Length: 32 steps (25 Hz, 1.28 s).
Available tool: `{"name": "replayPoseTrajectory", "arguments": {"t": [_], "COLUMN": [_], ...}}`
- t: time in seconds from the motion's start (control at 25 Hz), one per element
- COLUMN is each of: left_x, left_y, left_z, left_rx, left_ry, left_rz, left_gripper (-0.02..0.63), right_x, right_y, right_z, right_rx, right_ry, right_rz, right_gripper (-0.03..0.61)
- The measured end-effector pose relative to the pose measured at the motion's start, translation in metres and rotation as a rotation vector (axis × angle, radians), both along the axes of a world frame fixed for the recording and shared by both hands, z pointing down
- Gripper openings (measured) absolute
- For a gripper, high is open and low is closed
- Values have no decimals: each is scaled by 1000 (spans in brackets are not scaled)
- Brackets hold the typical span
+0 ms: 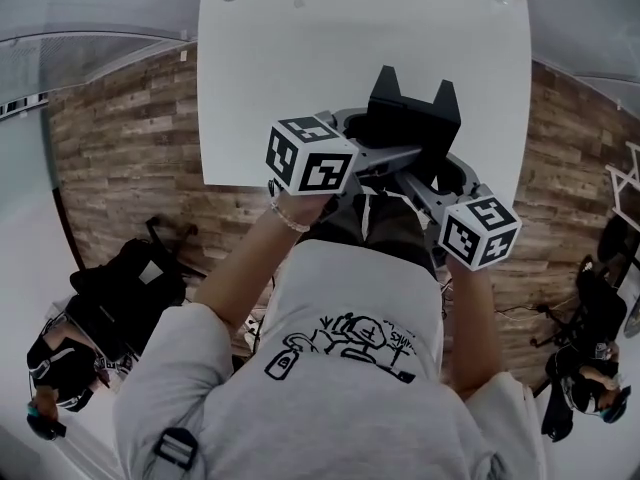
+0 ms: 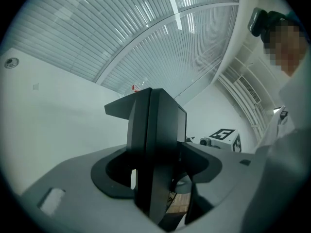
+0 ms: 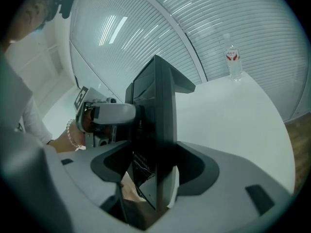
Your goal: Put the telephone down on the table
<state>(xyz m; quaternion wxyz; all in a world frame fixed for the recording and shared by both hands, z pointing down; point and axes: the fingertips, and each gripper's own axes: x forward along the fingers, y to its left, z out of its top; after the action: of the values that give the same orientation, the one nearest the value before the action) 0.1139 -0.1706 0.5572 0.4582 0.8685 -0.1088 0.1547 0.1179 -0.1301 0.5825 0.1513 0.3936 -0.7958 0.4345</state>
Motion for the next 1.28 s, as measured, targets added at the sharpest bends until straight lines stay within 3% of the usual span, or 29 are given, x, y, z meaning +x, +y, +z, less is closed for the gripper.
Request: {"name": "replayPoseTrajectory", "arguments": {"t": [0.76, 1.28], "left_x": [28, 32], "left_y": [-58, -68], "left_z": [71, 105], "left_rx": [-5, -10], "left_ry": [-31, -52], "left_rz": [16, 24], "left_gripper": [299, 304], "right_x": [26, 29], "right_y": [-58, -67], "right_z": [71, 104], "right_rx": [-16, -37], "right_ry": [-23, -45], "right_rz": [24, 52], "right_gripper": [270, 270]}}
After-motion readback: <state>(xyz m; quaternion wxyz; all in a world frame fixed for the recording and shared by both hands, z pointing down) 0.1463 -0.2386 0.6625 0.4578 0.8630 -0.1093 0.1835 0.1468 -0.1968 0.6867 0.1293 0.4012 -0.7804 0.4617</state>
